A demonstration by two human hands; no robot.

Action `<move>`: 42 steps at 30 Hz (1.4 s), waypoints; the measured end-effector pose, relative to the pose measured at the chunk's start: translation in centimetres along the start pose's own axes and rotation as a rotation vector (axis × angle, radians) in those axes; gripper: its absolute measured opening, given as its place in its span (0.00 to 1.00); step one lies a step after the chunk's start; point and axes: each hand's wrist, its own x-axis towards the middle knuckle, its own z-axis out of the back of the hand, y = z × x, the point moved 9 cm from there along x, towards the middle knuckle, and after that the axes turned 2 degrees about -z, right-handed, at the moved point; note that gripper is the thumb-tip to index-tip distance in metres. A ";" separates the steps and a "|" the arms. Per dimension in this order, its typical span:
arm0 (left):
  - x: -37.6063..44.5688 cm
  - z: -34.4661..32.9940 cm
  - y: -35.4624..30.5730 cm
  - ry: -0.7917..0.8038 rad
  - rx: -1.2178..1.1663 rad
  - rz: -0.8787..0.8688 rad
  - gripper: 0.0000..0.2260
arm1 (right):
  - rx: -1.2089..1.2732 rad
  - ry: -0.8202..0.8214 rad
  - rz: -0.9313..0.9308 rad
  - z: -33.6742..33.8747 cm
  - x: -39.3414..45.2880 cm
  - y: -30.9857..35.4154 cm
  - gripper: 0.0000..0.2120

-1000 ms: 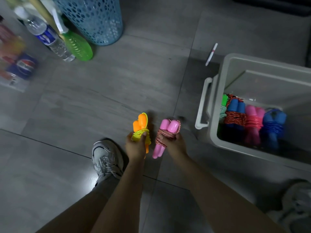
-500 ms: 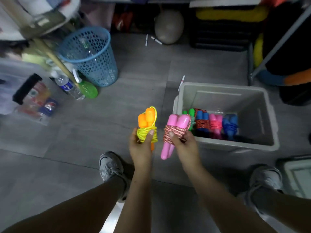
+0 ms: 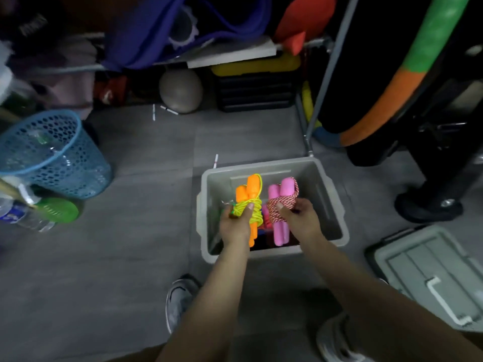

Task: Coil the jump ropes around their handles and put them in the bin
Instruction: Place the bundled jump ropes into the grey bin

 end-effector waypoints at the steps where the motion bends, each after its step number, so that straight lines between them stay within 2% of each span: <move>1: 1.1 -0.6 1.1 -0.003 0.003 0.045 0.18 | -0.028 0.004 -0.041 -0.3 1.5 -1.1 0.18; 3: 3.9 -1.7 3.3 -0.011 0.042 0.098 0.16 | -0.067 0.024 -0.111 -1.3 4.4 -3.4 0.20; 8: 10.5 -3.3 10.1 -0.043 0.278 0.185 0.29 | -0.244 0.104 -0.206 -4.4 8.9 -8.0 0.22; 9: 10.3 -3.2 9.8 -0.065 0.285 0.191 0.30 | -0.274 0.118 -0.231 -4.7 9.4 -8.7 0.23; 11: 10.1 -3.4 9.1 -0.071 0.310 0.183 0.26 | -0.321 0.139 -0.259 -5.2 10.1 -9.8 0.24; 13: 10.4 -3.7 9.2 -0.035 0.395 0.167 0.22 | -0.355 0.167 -0.245 -5.7 10.7 -10.4 0.24; 18: 11.1 -4.2 10.0 0.026 0.530 0.173 0.21 | -0.400 0.177 -0.238 -6.4 11.3 -11.1 0.24; 21: 11.0 -4.2 9.4 0.043 0.648 0.154 0.22 | -0.445 0.216 -0.225 -6.4 10.9 -10.8 0.23; 26: 8.5 -6.0 7.1 0.116 0.820 0.006 0.26 | -0.522 0.271 -0.190 -5.2 9.7 -9.2 0.19; 30: 3.8 -8.2 3.5 0.125 0.744 -0.239 0.22 | -0.579 0.206 -0.080 -1.9 7.1 -5.8 0.15; 34: -2.7 -11.7 -1.3 0.208 0.674 -0.414 0.24 | -0.631 0.158 0.031 3.7 4.1 -2.1 0.16; 37: -7.6 -14.6 -4.4 0.275 0.721 -0.469 0.17 | -0.628 0.135 0.075 9.8 1.9 1.0 0.15; 42: -15.9 -20.7 -7.6 0.479 0.712 -0.555 0.14 | -0.682 0.085 0.075 20.8 -1.2 4.7 0.15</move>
